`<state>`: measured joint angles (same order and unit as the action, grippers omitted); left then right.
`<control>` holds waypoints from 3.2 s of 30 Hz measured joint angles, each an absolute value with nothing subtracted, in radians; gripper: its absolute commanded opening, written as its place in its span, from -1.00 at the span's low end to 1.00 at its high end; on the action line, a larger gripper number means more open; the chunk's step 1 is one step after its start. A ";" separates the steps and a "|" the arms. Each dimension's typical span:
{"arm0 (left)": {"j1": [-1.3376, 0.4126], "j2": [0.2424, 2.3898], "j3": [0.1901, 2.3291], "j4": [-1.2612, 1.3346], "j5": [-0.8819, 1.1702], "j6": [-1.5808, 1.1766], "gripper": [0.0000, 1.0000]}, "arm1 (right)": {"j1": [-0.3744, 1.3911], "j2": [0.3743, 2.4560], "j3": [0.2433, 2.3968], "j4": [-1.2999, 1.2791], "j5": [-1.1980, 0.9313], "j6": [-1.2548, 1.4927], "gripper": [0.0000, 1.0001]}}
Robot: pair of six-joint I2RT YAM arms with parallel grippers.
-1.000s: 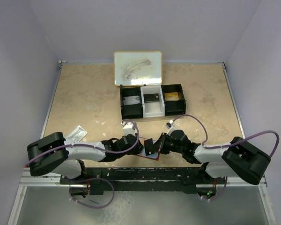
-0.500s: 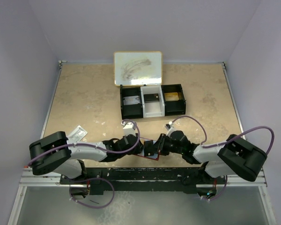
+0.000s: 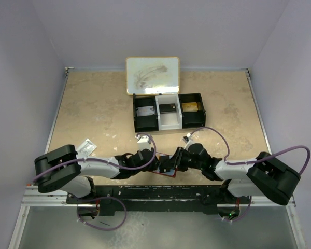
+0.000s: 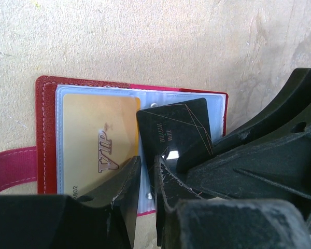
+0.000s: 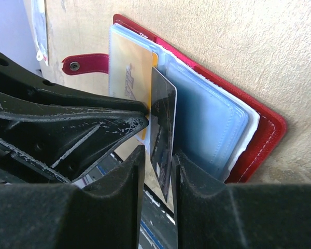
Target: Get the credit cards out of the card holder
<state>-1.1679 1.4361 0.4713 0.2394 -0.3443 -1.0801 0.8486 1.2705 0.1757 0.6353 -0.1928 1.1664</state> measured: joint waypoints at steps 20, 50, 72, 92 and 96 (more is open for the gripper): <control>-1.177 1.421 0.474 0.210 -0.338 -1.080 -0.72 | 0.848 1.277 0.237 0.564 -0.176 1.118 -1.00; -1.036 1.118 0.644 -0.253 -0.484 -0.942 0.12 | 0.846 0.664 0.224 0.527 0.019 0.630 -1.00; -0.523 1.040 0.859 -0.609 -0.498 -0.596 0.23 | 0.742 0.982 0.519 0.363 0.383 0.113 -1.00; -0.524 0.881 0.820 -0.634 -0.638 -0.586 0.33 | 0.587 1.376 0.826 0.371 0.083 -0.440 -1.00; -0.524 0.862 0.820 -0.638 -0.654 -0.586 0.33 | 0.556 1.381 0.826 0.340 0.054 -0.473 -1.00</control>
<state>-0.5236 0.8619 0.8204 -0.6380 -0.6544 -0.5861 0.5556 1.3808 0.8265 0.3405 0.0544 -0.4728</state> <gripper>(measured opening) 0.662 0.008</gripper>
